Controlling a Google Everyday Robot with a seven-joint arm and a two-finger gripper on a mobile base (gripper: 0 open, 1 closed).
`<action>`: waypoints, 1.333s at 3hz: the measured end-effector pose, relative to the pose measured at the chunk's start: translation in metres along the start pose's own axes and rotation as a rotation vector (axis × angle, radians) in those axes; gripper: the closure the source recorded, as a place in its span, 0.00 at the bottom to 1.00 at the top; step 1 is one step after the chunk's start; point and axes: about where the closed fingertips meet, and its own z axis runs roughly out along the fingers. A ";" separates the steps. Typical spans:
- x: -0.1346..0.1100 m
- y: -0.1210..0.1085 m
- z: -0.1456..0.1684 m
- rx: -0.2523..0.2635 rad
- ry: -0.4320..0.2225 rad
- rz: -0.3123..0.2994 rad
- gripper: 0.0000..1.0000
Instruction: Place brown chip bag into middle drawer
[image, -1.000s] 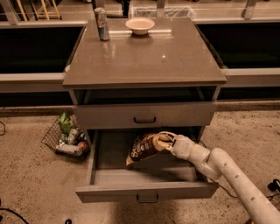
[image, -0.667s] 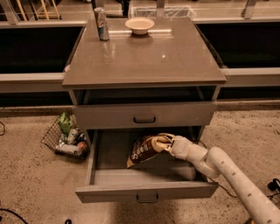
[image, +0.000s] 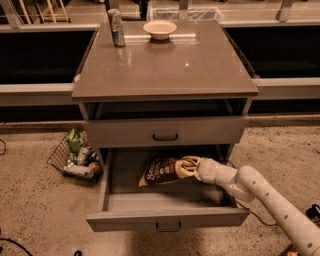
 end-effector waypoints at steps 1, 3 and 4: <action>0.014 0.007 -0.001 -0.045 0.055 0.028 1.00; 0.030 0.015 -0.011 -0.142 0.146 0.071 1.00; 0.035 0.020 -0.020 -0.204 0.195 0.093 0.98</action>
Offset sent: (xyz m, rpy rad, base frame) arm -0.0054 -0.0203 -0.0371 -0.1390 0.1727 0.0259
